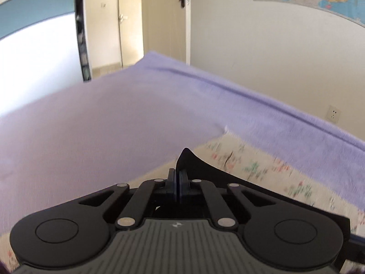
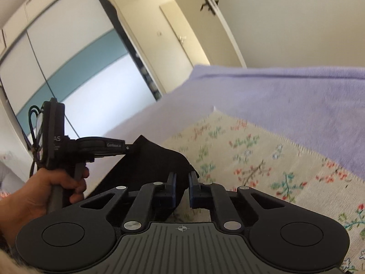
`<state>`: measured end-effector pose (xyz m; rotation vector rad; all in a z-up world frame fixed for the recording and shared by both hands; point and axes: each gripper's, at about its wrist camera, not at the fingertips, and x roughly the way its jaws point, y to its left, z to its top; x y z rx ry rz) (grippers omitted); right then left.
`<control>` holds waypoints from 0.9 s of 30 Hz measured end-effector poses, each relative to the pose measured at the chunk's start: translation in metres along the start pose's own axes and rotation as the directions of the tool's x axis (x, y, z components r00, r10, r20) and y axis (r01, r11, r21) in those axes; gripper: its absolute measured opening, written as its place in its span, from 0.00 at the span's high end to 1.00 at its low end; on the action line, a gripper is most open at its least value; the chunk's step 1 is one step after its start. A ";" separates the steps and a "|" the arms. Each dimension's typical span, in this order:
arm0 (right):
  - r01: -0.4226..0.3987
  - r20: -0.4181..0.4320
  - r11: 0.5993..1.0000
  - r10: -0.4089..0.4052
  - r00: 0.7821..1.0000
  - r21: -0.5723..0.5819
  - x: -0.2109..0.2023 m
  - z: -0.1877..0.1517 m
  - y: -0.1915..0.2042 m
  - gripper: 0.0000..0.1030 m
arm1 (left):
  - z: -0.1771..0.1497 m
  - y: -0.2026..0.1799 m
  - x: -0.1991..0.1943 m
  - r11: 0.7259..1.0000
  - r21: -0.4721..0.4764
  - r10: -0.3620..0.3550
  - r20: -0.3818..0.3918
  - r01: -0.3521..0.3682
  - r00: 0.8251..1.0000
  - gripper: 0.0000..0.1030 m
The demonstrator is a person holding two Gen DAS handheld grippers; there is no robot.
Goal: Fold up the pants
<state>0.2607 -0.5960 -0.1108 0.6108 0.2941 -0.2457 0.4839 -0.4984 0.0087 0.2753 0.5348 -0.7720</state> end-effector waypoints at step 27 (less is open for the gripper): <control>0.273 0.046 0.960 -0.276 0.960 0.057 -0.001 0.017 -0.030 0.48 | -0.040 -0.024 -0.054 0.982 -0.024 0.184 -0.041 -0.185 0.982 0.07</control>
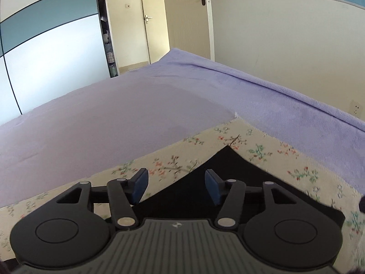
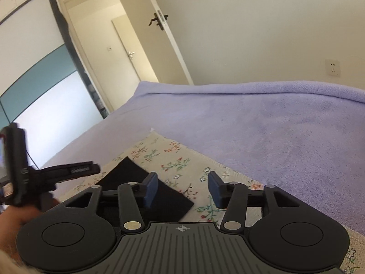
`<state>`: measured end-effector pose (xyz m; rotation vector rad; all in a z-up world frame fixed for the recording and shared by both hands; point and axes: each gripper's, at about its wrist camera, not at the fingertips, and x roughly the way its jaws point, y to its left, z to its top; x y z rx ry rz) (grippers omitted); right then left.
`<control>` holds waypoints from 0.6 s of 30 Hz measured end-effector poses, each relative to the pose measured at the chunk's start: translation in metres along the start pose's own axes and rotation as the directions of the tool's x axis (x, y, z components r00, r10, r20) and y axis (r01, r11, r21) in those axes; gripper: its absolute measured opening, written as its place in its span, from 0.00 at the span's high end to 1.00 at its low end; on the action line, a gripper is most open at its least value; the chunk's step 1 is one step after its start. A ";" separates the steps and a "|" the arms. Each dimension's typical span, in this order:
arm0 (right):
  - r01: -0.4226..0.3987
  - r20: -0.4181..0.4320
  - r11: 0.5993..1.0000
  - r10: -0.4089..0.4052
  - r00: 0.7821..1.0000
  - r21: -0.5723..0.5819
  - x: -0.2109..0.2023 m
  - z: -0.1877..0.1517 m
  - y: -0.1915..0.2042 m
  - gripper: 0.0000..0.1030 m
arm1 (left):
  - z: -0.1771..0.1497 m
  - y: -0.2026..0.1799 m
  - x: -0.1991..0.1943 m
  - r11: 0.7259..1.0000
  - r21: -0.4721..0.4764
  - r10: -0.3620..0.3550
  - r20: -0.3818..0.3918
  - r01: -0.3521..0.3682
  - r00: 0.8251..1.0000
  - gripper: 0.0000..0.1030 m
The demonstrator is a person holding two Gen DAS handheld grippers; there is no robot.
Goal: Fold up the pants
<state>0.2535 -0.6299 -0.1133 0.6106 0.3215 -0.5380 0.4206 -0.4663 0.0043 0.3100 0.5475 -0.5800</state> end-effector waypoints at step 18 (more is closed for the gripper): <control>-0.151 -0.371 0.944 0.033 0.928 -0.295 -0.123 -0.049 0.035 0.25 | -0.136 0.079 -0.291 0.978 -0.206 0.021 -0.077 -0.036 0.997 0.00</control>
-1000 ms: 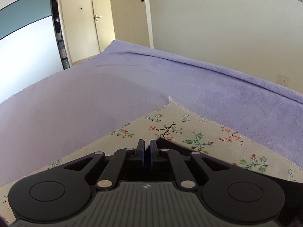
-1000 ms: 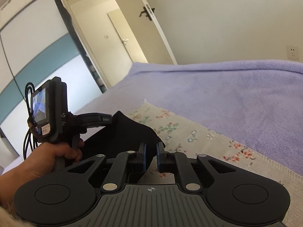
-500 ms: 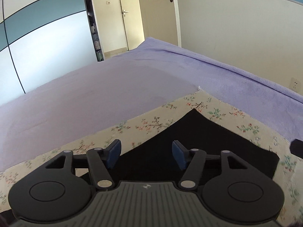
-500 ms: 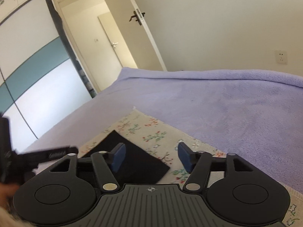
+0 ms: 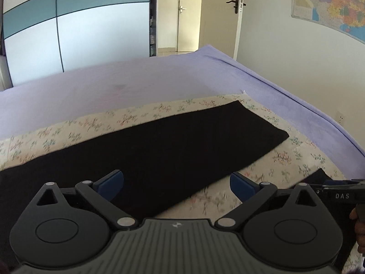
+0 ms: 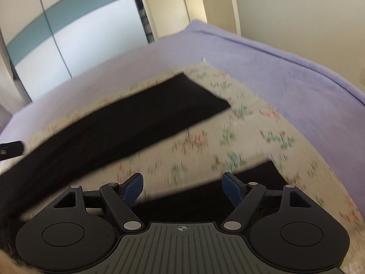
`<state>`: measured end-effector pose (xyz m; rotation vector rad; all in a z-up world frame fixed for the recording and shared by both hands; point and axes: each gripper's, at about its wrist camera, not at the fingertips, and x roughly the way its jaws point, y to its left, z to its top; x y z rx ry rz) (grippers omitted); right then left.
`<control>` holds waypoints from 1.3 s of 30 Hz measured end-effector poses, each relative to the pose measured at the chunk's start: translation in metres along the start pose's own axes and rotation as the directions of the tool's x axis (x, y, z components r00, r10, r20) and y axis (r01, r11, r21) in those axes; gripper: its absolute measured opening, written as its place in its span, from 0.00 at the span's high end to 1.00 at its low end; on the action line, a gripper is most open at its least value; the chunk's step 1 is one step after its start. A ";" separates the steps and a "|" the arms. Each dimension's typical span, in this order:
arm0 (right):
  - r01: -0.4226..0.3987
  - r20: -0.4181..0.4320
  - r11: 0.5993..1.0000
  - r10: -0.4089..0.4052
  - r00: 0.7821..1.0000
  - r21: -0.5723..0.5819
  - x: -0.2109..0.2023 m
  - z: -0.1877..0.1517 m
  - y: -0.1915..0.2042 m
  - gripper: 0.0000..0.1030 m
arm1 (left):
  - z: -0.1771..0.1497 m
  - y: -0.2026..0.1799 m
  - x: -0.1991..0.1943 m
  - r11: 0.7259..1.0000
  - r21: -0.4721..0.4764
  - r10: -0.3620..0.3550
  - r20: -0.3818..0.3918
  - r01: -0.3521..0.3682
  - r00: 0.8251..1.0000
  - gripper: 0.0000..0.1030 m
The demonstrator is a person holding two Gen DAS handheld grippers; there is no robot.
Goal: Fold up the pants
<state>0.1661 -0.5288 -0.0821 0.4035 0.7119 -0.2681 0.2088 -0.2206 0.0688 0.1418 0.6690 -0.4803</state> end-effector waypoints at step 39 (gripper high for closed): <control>-0.311 -0.199 0.846 0.247 0.948 -0.432 -0.017 -0.077 0.406 0.06 | -0.157 0.381 -0.139 0.734 -0.584 0.396 -0.045 -0.345 0.917 0.00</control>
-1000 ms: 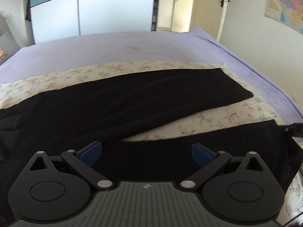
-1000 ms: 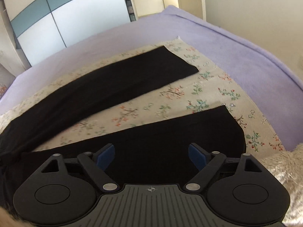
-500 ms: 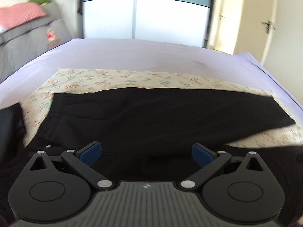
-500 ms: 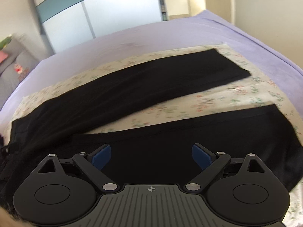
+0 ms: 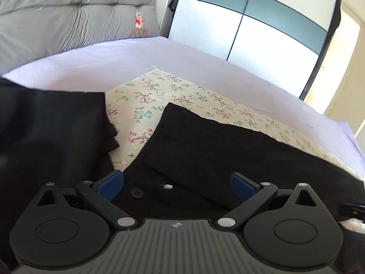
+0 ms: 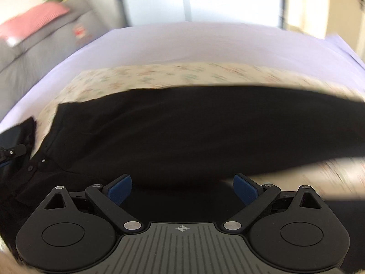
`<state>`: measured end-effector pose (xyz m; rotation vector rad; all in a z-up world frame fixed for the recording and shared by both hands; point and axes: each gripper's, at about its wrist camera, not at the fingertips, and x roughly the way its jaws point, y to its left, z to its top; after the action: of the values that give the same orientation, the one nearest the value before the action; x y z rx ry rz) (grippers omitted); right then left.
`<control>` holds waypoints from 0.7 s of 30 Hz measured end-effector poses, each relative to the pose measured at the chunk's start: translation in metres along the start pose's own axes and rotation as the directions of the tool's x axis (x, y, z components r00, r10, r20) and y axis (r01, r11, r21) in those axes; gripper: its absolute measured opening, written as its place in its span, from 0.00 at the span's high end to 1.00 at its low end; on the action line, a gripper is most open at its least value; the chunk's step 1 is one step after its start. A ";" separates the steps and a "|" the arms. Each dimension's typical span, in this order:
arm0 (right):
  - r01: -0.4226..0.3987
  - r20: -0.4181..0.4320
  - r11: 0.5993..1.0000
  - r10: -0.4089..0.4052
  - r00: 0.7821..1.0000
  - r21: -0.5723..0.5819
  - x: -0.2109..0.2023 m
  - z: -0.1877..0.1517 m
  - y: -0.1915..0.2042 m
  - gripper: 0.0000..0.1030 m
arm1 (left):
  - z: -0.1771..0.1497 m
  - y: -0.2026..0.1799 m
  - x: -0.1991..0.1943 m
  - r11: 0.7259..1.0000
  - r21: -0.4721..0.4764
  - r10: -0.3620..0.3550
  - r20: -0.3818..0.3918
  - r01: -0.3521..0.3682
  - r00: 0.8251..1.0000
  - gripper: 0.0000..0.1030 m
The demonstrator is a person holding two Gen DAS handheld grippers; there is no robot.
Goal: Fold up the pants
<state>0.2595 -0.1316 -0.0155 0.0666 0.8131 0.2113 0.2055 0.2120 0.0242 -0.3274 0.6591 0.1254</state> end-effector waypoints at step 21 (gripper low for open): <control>-0.078 0.040 0.880 0.109 0.993 -0.469 0.165 0.095 0.109 0.06 | 0.002 0.000 0.048 0.991 -0.133 -0.021 -0.094 0.009 0.995 0.00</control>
<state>0.4215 0.0120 -0.0531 -0.3424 0.6751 0.4907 0.2445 0.2138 -0.0039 -0.4683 0.7443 0.1401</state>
